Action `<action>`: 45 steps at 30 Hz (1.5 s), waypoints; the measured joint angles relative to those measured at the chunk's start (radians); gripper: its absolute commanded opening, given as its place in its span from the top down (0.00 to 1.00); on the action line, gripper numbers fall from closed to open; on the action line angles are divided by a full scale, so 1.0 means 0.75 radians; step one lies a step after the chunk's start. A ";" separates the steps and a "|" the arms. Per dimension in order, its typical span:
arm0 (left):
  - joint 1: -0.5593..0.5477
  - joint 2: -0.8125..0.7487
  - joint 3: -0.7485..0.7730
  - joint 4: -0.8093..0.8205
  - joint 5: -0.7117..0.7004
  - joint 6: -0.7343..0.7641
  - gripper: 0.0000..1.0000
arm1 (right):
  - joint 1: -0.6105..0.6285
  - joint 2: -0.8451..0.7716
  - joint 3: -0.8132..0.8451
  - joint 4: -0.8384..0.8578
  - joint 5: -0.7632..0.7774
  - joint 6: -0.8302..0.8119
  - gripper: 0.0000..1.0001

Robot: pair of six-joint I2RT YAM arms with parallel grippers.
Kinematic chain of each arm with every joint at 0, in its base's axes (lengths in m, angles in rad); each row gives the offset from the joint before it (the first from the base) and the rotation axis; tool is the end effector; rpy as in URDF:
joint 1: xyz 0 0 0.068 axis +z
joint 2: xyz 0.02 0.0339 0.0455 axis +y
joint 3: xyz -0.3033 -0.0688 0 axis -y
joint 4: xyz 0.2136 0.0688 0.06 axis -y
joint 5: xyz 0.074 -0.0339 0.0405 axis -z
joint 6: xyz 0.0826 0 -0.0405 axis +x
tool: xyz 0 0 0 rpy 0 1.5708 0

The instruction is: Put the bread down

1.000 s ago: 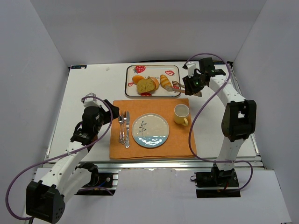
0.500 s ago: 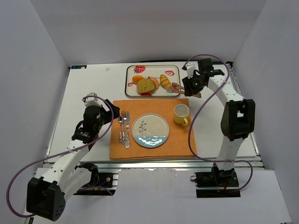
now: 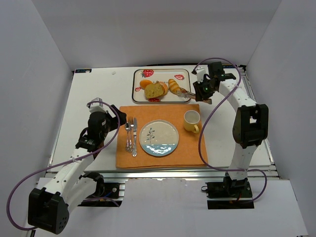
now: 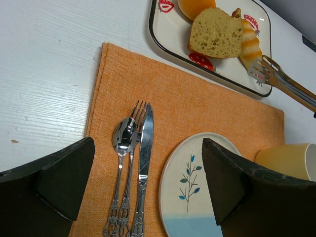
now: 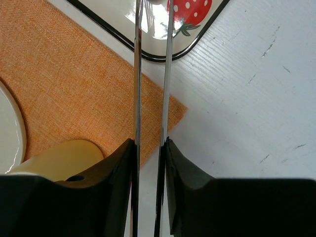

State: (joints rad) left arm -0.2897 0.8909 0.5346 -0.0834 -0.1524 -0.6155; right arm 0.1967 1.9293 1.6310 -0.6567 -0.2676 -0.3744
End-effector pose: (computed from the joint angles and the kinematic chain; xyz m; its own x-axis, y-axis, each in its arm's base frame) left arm 0.1869 -0.0426 0.2648 -0.4201 -0.4703 -0.7761 -0.1125 0.8756 -0.4697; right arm 0.4243 0.1068 0.2667 -0.6214 -0.4835 -0.6165 -0.6076 0.7942 -0.0103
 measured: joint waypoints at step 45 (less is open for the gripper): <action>0.000 -0.082 0.020 -0.001 -0.028 0.007 0.02 | 0.361 -1.123 -0.996 -0.131 -0.266 -0.585 0.80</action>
State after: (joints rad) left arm -0.2897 0.8295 0.5499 -0.0837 -0.1734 -0.6102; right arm 0.4671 1.0874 0.8841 -0.7547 -0.4667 -0.8131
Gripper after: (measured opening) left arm 0.981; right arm 0.316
